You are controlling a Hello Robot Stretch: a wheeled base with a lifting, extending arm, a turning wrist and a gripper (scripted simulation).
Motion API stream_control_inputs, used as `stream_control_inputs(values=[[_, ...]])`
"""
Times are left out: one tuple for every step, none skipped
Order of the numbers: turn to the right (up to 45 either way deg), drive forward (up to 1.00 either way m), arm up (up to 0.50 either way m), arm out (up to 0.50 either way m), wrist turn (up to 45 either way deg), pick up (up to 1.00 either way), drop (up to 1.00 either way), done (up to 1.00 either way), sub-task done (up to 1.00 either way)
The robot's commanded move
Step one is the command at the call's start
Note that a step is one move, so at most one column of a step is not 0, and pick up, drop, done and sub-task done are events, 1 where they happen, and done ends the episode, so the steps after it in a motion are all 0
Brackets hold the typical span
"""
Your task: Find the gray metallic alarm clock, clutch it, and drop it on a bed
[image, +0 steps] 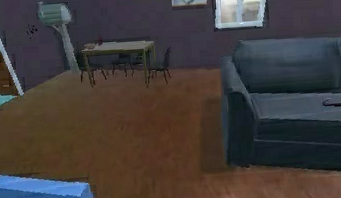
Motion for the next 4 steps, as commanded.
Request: stream_control_inputs(values=[[-45.0,0.00,0.00,0.00,0.0,0.00,0.00,0.00,0.00],[-45.0,0.00,0.00,0.00,0.0,0.00,0.00,0.00,0.00],[-45.0,0.00,0.00,0.00,0.0,0.00,0.00,0.00,0.00],[-33.0,0.00,0.00,0.00,0.0,0.00,0.00,0.00,0.00]])
